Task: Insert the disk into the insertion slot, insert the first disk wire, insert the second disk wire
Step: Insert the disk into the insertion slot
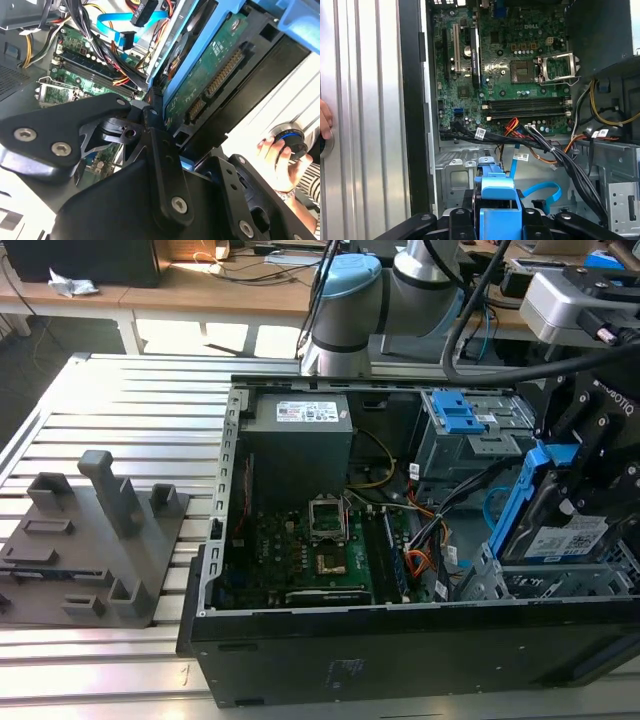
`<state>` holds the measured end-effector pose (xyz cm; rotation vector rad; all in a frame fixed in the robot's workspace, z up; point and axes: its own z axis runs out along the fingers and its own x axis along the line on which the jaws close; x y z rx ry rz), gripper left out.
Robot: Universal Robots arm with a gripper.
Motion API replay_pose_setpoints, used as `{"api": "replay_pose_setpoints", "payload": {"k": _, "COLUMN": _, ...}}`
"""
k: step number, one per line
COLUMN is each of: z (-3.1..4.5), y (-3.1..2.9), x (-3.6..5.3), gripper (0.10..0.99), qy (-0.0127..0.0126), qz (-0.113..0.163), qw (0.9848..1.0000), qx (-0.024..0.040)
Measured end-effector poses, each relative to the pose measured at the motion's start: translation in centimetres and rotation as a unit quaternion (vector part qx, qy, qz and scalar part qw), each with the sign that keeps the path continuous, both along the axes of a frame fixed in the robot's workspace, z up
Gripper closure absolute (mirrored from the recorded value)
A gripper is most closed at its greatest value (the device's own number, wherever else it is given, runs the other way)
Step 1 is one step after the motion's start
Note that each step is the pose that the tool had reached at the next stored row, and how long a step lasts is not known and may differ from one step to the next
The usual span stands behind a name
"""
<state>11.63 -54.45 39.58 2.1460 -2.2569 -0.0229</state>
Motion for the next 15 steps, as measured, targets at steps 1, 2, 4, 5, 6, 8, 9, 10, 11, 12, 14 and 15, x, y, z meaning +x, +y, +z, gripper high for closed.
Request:
{"api": "replay_pose_setpoints", "payload": {"k": 1, "z": -0.33, "y": 0.00, "x": 0.00, "gripper": 0.718, "qy": 0.0002, "qz": 0.000, "qw": 1.0000, "qx": -0.0001}}
{"api": "replay_pose_setpoints", "payload": {"k": 2, "z": -0.90, "y": 0.00, "x": 0.00, "gripper": 0.718, "qy": 0.0004, "qz": 0.000, "qw": 1.0000, "qx": 0.0000}}
{"api": "replay_pose_setpoints", "payload": {"k": 4, "z": -0.90, "y": 0.00, "x": 0.00, "gripper": 0.718, "qy": 0.0005, "qz": 0.000, "qw": 1.0000, "qx": -0.0003}}
{"api": "replay_pose_setpoints", "payload": {"k": 5, "z": -0.90, "y": 0.00, "x": 0.00, "gripper": 0.718, "qy": 0.0005, "qz": 0.000, "qw": 1.0000, "qx": -0.0004}}
{"api": "replay_pose_setpoints", "payload": {"k": 6, "z": -0.91, "y": 0.00, "x": 0.01, "gripper": 0.718, "qy": 0.0005, "qz": 0.000, "qw": 1.0000, "qx": -0.0003}}
{"api": "replay_pose_setpoints", "payload": {"k": 8, "z": -0.91, "y": 0.00, "x": 0.00, "gripper": 0.706, "qy": 0.0005, "qz": 0.000, "qw": 1.0000, "qx": -0.0005}}
{"api": "replay_pose_setpoints", "payload": {"k": 9, "z": -0.90, "y": 0.00, "x": 0.01, "gripper": 0.643, "qy": 0.0005, "qz": 0.000, "qw": 1.0000, "qx": -0.0006}}
{"api": "replay_pose_setpoints", "payload": {"k": 10, "z": -0.90, "y": 0.00, "x": 0.01, "gripper": 0.643, "qy": 0.0004, "qz": 0.000, "qw": 1.0000, "qx": -0.0007}}
{"api": "replay_pose_setpoints", "payload": {"k": 11, "z": -0.91, "y": 0.00, "x": 0.01, "gripper": 0.643, "qy": 0.0004, "qz": 0.000, "qw": 1.0000, "qx": -0.0007}}
{"api": "replay_pose_setpoints", "payload": {"k": 12, "z": -0.91, "y": 0.00, "x": 0.00, "gripper": 0.643, "qy": 0.0005, "qz": 0.000, "qw": 1.0000, "qx": -0.0008}}
{"api": "replay_pose_setpoints", "payload": {"k": 14, "z": -0.91, "y": 0.00, "x": 0.00, "gripper": 0.788, "qy": 0.0005, "qz": 0.000, "qw": 1.0000, "qx": -0.0011}}
{"api": "replay_pose_setpoints", "payload": {"k": 15, "z": -0.91, "y": 0.00, "x": 0.00, "gripper": 0.788, "qy": 0.0005, "qz": 0.000, "qw": 1.0000, "qx": -0.0012}}
